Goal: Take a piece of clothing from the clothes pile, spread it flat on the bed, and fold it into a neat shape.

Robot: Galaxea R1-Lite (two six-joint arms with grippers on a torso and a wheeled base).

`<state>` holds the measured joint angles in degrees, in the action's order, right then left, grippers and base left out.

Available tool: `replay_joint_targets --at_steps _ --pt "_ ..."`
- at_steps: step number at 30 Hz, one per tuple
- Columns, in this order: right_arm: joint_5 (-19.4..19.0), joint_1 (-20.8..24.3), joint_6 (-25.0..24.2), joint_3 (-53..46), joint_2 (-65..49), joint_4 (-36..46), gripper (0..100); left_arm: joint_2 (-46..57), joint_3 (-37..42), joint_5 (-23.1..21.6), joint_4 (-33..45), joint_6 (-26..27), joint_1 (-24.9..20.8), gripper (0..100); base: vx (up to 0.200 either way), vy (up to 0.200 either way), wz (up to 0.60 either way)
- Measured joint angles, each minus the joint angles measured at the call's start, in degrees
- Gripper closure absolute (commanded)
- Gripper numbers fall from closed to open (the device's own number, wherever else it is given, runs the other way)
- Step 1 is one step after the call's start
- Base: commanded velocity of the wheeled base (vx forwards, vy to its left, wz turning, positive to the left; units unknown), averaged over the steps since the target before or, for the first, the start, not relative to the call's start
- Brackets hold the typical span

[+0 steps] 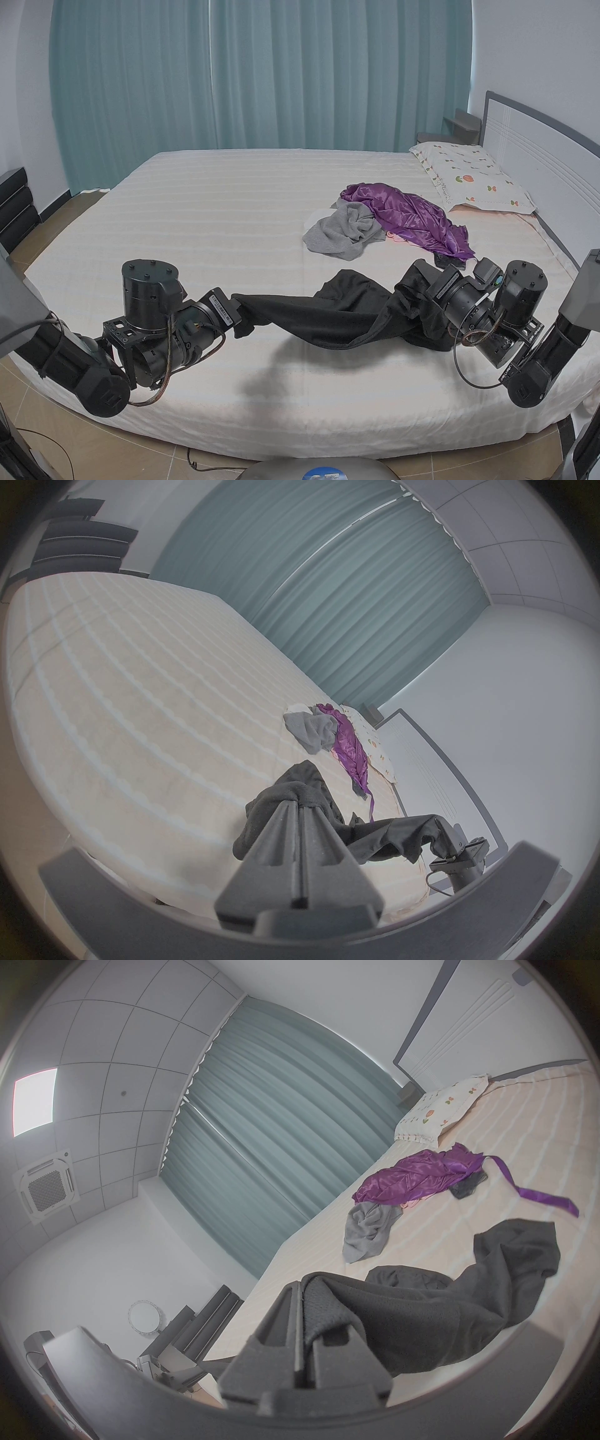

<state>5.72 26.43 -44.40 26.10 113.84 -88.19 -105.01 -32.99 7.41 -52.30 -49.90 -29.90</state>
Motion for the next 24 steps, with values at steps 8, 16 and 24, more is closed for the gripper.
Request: replay_joint_targets --at_steps 8,16,24 --pt "0.0 0.0 -0.05 -0.06 -0.13 -0.06 100 0.22 0.05 0.02 -0.17 0.0 0.17 100 0.0 0.2 0.0" --pt "-0.06 0.0 -0.07 0.0 -0.22 -0.05 100 0.44 0.05 0.11 -0.33 0.0 0.28 100 0.0 0.2 0.0" --pt "-0.09 -0.37 -0.1 0.05 -0.22 -0.05 100 0.57 0.05 0.16 -0.33 0.06 0.37 100 0.0 0.2 0.0"
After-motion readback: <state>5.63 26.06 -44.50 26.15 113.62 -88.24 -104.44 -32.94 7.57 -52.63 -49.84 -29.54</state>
